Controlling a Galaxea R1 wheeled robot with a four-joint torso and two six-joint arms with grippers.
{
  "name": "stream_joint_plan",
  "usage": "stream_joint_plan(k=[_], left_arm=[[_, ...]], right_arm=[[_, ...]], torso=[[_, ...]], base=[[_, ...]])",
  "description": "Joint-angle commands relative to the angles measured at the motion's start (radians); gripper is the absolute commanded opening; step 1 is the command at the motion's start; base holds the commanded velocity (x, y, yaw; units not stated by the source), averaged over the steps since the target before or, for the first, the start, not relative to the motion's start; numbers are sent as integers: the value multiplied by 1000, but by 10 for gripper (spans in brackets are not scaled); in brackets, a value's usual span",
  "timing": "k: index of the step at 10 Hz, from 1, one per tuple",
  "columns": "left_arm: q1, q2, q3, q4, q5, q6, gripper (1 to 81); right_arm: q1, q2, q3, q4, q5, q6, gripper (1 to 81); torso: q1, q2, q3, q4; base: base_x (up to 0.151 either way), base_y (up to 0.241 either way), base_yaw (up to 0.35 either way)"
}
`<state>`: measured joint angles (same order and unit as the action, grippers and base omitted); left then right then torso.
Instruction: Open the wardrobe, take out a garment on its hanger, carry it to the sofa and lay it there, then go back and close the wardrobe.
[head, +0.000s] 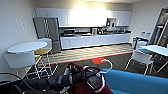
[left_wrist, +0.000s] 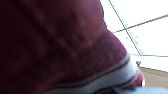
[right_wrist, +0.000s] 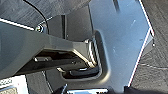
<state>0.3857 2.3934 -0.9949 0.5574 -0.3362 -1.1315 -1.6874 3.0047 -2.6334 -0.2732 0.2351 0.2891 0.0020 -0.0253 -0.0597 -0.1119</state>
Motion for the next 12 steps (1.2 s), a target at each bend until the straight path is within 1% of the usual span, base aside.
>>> stream_joint_plan(k=[1,12], left_arm=[[-172,-9,51,36,-76,13,10],[-169,-11,53,47,-75,7,10]], right_arm=[[22,3,3,-15,-46,1,811],[25,4,-2,-14,-49,1,811]], torso=[[0,0,0,0],[0,0,0,0]], base=[[0,0,-298],[0,0,-300]])
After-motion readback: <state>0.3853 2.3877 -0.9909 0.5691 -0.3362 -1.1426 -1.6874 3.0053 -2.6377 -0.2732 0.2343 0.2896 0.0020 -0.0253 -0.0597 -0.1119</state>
